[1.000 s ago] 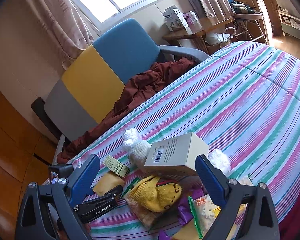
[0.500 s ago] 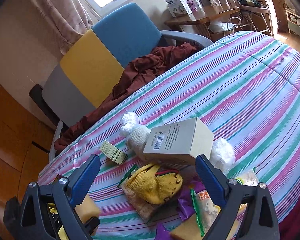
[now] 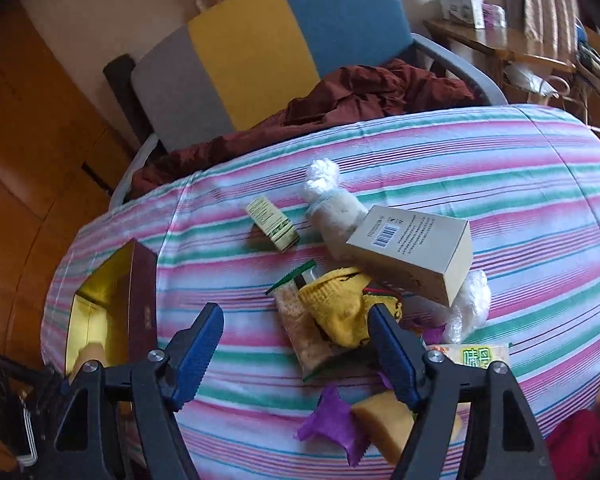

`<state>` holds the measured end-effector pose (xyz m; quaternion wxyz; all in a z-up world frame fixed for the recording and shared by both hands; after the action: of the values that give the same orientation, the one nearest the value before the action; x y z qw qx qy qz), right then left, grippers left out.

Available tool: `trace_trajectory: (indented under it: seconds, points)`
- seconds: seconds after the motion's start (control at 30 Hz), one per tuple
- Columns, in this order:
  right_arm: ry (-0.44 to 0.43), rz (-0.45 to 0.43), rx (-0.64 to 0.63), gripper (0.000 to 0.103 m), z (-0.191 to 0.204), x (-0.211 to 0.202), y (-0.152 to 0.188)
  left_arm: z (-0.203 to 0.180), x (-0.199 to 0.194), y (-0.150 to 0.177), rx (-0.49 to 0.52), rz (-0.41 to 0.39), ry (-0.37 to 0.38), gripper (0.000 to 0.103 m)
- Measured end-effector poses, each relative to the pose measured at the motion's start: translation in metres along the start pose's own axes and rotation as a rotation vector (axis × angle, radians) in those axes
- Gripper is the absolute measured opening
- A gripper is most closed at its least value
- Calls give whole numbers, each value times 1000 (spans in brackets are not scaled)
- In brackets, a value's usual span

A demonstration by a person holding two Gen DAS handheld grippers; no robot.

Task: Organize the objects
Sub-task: 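Carry the sponge with the left tool over the gold box while the right tool reaches the purple packet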

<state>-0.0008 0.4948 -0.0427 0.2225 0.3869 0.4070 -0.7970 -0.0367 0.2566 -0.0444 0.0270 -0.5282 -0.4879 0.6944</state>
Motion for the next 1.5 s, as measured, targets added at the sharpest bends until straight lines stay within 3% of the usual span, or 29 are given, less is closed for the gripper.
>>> trace_trajectory:
  seconds: [0.17, 0.27, 0.33, 0.43, 0.47, 0.5, 0.57, 0.63, 0.77, 0.87, 1.03, 1.23, 1.33, 1.43, 1.5]
  points:
    - [42, 196, -234, 76, 27, 2, 38, 30, -5, 18, -100, 2, -16, 60]
    - [162, 371, -407, 75, 32, 23, 76, 44, -10, 27, -134, 0, -34, 60]
    - [235, 480, -490, 67, 26, 38, 100, 53, -15, 32, -154, -6, -46, 60]
    - [350, 576, -570, 64, 6, 57, 120, 68, -24, 40, -190, -13, -62, 60]
    - [375, 589, -579, 58, 1, 62, 123, 72, -26, 42, -203, -15, -69, 61]
    - [374, 600, -566, 54, -2, 67, 125, 77, -29, 45, -215, -17, -75, 61]
    - [265, 624, -503, 47, 6, 74, 130, 85, -33, 49, -238, -21, -93, 61]
    - [183, 602, -476, 47, 19, 77, 129, 92, -36, 52, -254, -21, -105, 61]
    - [140, 566, -490, 47, 32, 68, 126, 105, -44, 56, -273, -28, -133, 61]
    - [162, 504, -450, 48, 23, 54, 113, 115, -48, 59, -292, -39, -151, 61]
    - [255, 410, -307, 62, -14, 47, 94, 128, -49, 63, -316, -42, -171, 61]
    - [315, 386, -195, 65, -43, 58, 86, 137, -52, 72, -332, -34, -198, 62]
    - [334, 391, -200, 57, -50, 63, 89, 146, -51, 80, -343, -18, -222, 62]
    - [358, 397, -208, 37, -61, 69, 95, 155, -50, 86, -346, -1, -253, 62]
    - [340, 375, -197, 35, -67, 68, 96, 162, -48, 91, -347, 13, -277, 62]
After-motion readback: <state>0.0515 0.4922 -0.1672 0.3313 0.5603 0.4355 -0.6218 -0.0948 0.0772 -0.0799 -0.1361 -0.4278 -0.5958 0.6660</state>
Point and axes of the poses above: each gripper's, at about its wrist camera, not at the fingertips, and x roughly the way its jaws point, z to its left, y to its underside, the point moved 8 cm from there along x, roughly the way its jaws point, and after that the axes turned 4 degrees about x, right-handed, at the moved point
